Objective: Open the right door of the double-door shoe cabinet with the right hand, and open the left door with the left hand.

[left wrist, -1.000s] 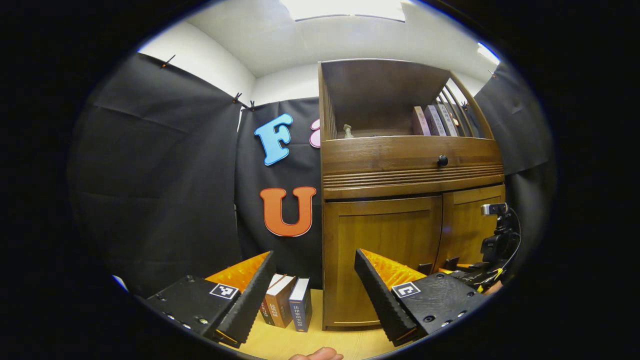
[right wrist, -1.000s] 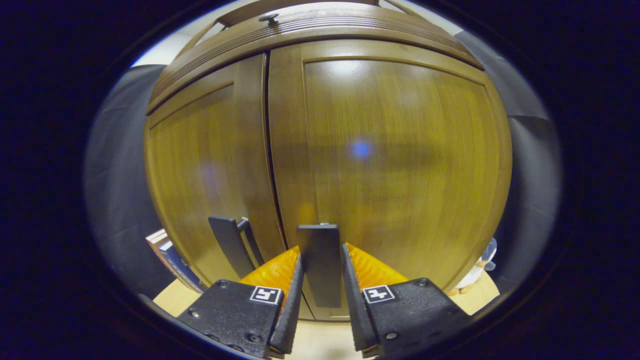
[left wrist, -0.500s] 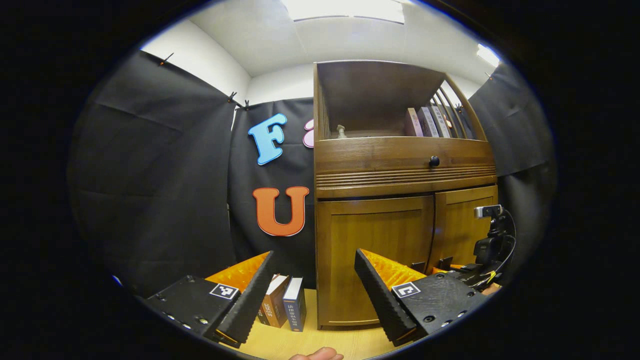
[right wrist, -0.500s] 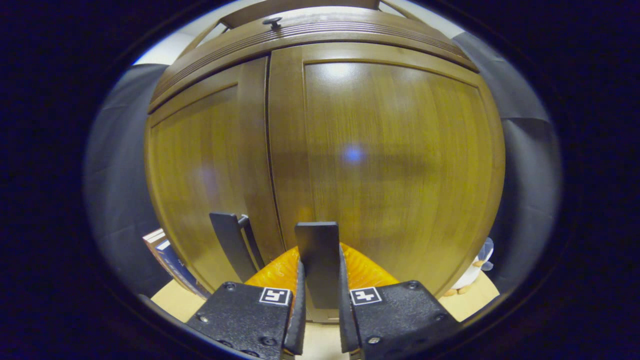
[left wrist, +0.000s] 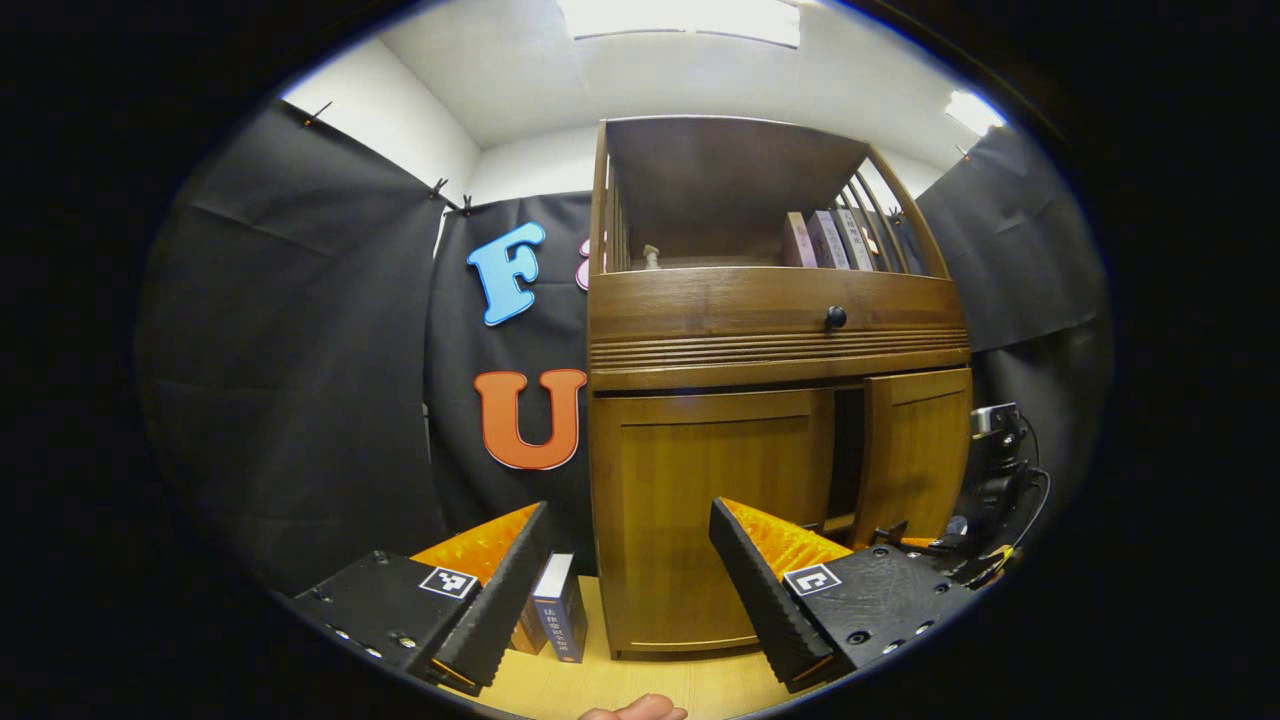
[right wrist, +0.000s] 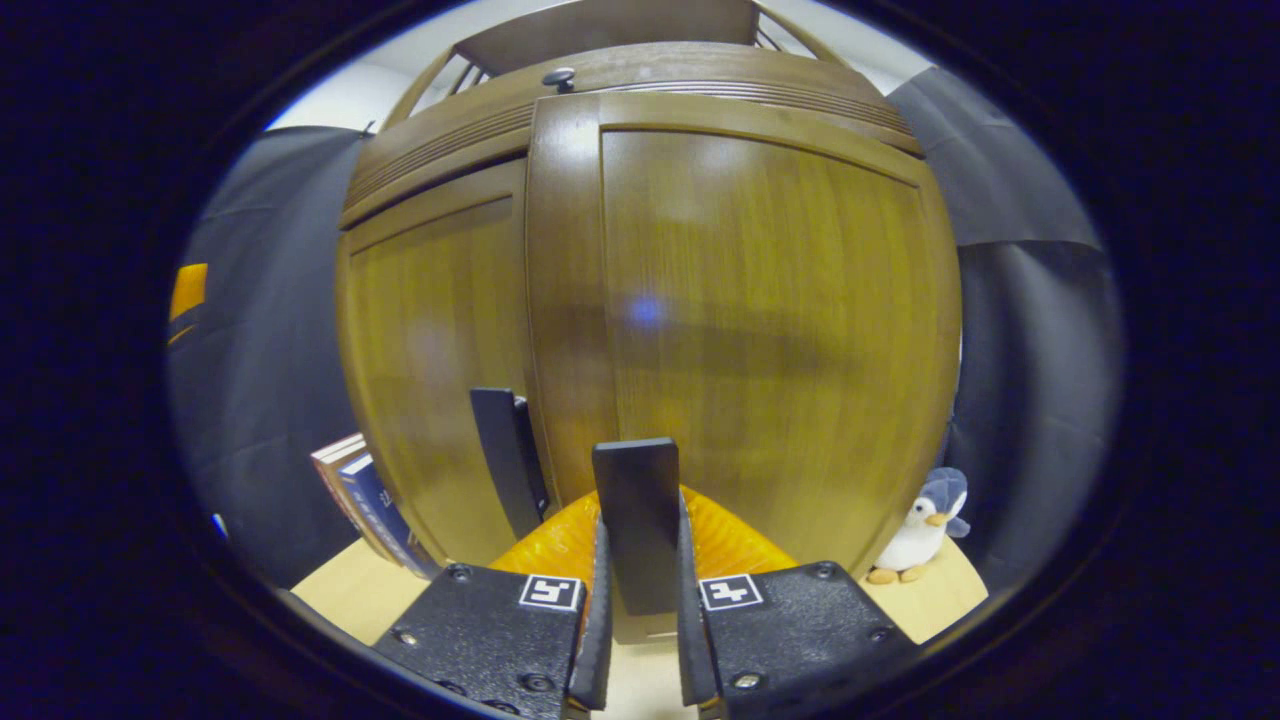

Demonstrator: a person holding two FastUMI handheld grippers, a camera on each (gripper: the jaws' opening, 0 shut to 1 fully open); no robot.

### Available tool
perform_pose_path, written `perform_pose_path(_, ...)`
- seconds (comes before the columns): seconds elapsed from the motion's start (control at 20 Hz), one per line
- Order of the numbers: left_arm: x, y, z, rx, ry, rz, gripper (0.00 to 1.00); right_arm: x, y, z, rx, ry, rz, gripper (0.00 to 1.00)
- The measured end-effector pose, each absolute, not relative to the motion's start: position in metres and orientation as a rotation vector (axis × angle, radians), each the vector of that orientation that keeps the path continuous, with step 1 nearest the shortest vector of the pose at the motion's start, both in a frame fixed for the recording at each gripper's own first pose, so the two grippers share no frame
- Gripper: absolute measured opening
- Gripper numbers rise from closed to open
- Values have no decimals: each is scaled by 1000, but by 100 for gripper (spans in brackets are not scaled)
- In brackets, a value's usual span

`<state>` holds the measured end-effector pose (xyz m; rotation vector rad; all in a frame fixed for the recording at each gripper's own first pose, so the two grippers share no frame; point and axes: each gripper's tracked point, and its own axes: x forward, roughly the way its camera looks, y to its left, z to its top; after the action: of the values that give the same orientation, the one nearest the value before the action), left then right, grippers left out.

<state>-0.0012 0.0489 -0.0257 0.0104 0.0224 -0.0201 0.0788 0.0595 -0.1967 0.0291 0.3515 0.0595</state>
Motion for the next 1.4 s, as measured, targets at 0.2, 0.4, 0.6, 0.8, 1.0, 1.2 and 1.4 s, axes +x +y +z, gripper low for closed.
perform_pose_path(0.2,4,27,-30,-6,25,-53,95,59,52,-194,1,327,77,30)
perform_pose_path(0.4,2,6,-30,23,30,-87,100,47,47,-192,17,330,83,30)
perform_pose_path(0.6,1,-4,-33,32,31,-99,95,33,40,-190,22,333,84,30)
perform_pose_path(0.8,2,-17,-36,18,44,-116,95,19,30,-191,15,326,83,30)
perform_pose_path(1.0,5,-25,-37,16,45,-138,95,1,19,-188,30,327,73,30)
perform_pose_path(1.2,4,-43,-39,33,52,-173,95,-18,2,-187,-1,318,48,30)
perform_pose_path(1.4,3,-63,-43,16,66,-221,95,-38,-20,-183,3,322,14,26)
